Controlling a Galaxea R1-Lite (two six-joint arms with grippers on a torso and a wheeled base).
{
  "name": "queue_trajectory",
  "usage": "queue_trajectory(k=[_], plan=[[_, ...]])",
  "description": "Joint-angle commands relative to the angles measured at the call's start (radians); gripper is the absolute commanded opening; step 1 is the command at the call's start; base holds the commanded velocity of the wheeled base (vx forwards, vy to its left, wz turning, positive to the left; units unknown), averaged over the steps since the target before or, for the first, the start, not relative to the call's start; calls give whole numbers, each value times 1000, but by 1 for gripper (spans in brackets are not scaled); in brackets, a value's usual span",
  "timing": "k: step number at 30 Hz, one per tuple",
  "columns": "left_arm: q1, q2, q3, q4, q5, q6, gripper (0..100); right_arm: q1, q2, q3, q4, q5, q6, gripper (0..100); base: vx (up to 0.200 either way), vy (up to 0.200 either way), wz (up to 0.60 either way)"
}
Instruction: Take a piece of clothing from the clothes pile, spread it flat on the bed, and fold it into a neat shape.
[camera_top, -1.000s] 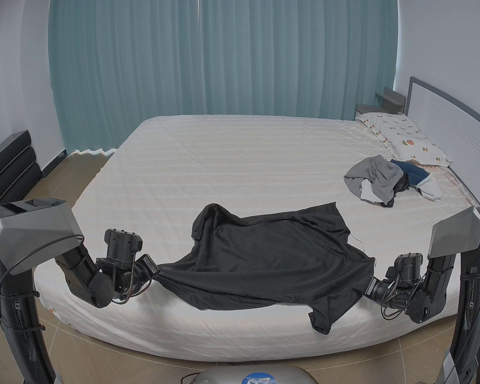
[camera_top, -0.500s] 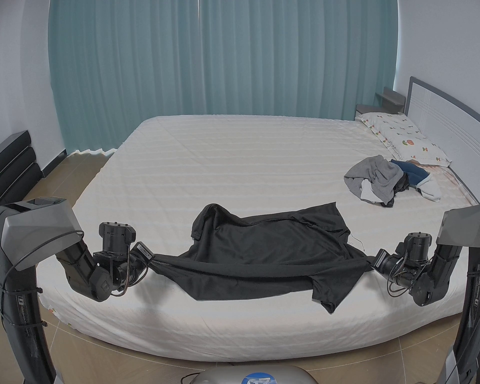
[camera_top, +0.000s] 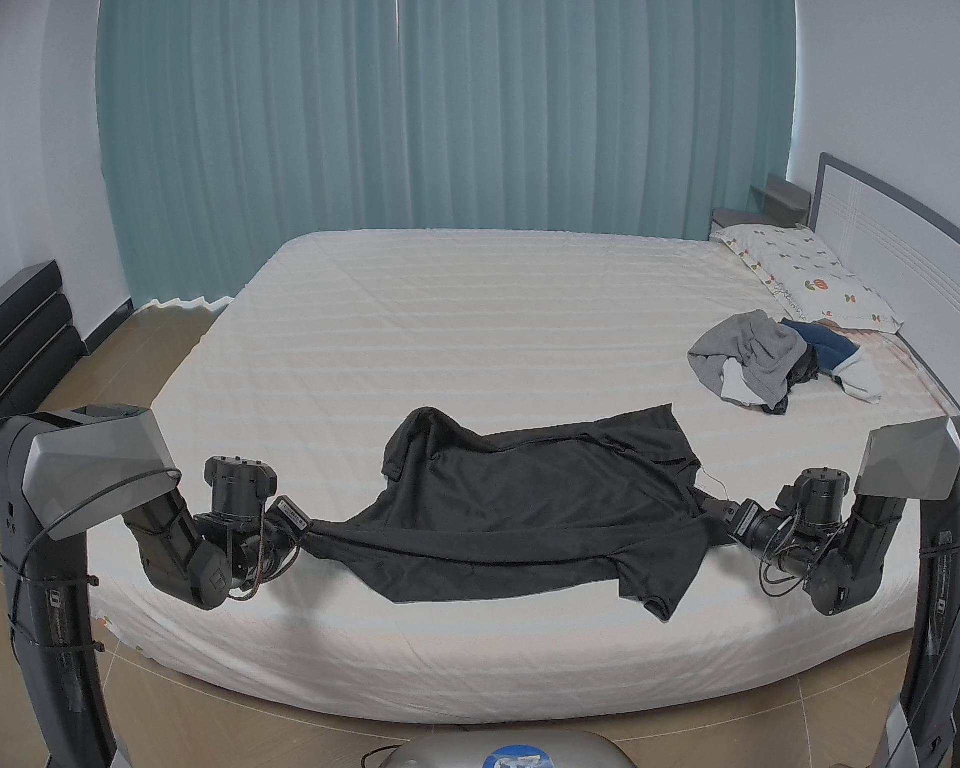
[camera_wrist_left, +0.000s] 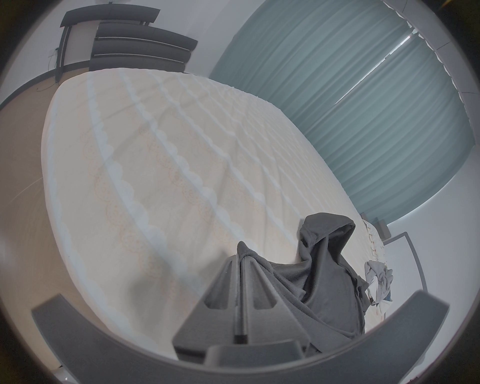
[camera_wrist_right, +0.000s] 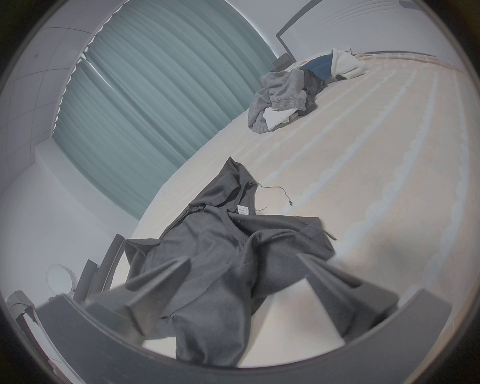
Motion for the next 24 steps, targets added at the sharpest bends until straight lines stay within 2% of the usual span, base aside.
queue_trajectory(k=[1,4,7,12,17,24], plan=[[-2,7,2,-1,0,0,0,-16,-133,129,-8,71,0,100,0,0,0],[-2,3,5,-1,0,0,0,1,-157,187,1,123,0,100,0,0,0],[-2,-2,12,-1,0,0,0,51,-113,202,3,134,0,100,0,0,0],[-4,-3,16,-1,0,0,0,114,-19,178,0,123,11,100,0,0,0],[-8,-3,18,-1,-6,0,0,136,4,153,14,111,20,100,0,0,0],[-8,-10,21,1,-20,0,0,162,27,44,107,60,36,100,0,0,0]])
